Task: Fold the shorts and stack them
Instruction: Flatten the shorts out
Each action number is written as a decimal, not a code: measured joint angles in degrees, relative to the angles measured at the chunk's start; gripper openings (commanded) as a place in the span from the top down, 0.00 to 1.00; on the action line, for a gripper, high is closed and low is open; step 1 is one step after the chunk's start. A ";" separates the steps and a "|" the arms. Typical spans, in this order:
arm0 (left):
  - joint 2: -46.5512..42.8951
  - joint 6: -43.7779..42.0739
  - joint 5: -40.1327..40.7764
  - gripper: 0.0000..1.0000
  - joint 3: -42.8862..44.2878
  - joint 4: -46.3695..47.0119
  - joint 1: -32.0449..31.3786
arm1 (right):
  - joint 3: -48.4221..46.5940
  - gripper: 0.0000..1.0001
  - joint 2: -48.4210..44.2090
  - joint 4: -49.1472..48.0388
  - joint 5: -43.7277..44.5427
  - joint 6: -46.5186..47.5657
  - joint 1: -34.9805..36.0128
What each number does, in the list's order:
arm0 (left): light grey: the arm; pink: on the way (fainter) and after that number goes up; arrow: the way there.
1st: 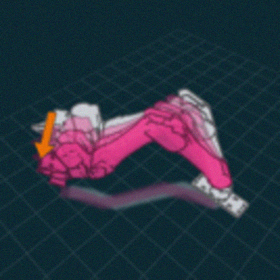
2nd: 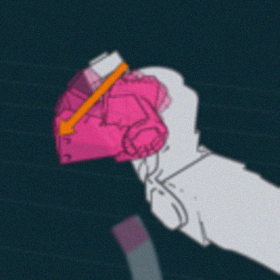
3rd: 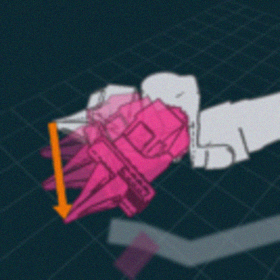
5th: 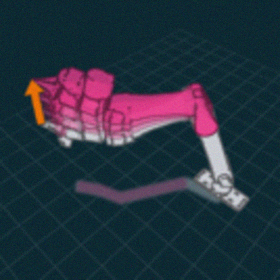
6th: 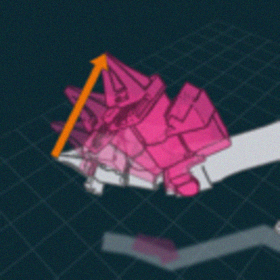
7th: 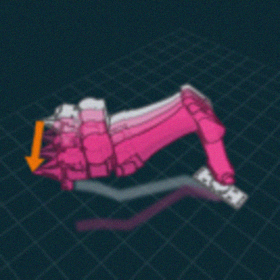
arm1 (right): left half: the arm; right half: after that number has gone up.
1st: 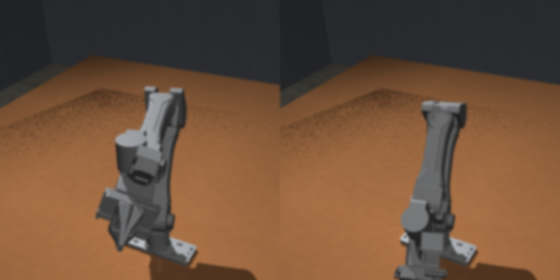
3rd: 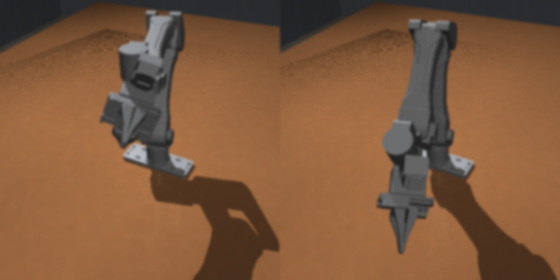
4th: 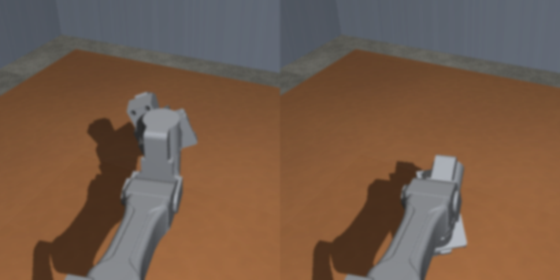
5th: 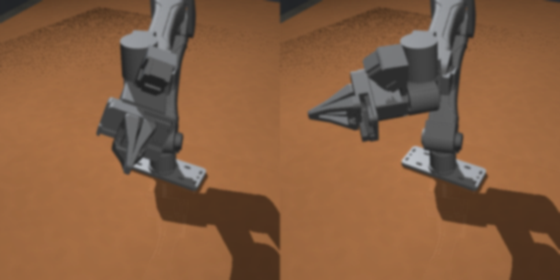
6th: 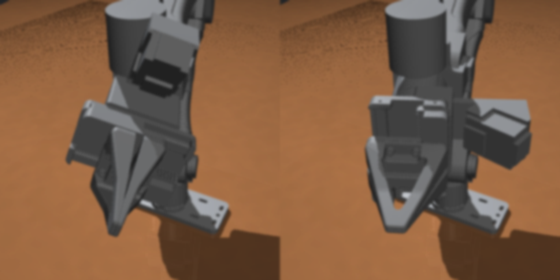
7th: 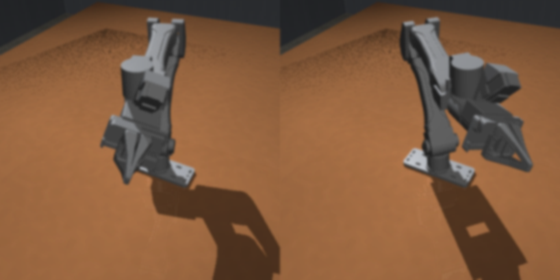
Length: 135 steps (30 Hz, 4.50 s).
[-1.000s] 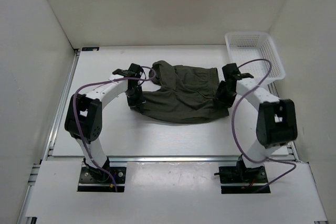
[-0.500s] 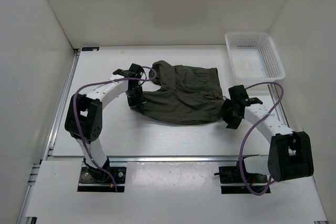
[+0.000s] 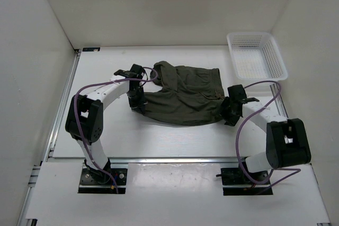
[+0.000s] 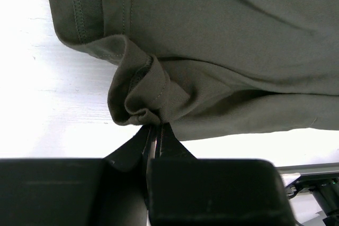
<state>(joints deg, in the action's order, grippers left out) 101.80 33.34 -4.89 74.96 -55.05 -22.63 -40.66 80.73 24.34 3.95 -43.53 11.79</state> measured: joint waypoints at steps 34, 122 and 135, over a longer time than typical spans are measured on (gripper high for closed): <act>-5.22 -1.44 0.94 0.90 37.27 -11.65 8.72 | -42.14 1.00 -4.28 11.45 2.75 6.88 0.66; -22.88 -0.17 -9.29 0.90 -21.81 12.17 14.67 | 4.61 0.37 -14.29 5.01 -14.82 -4.59 -1.92; -18.51 0.13 -8.35 0.90 -14.99 11.08 14.64 | -8.13 1.00 1.36 0.31 -9.88 -0.22 0.48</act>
<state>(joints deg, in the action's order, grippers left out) 83.29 33.47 -13.23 59.96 -43.97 -7.99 -48.80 82.08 24.64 -5.93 -43.75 12.27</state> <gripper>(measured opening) 0.126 0.016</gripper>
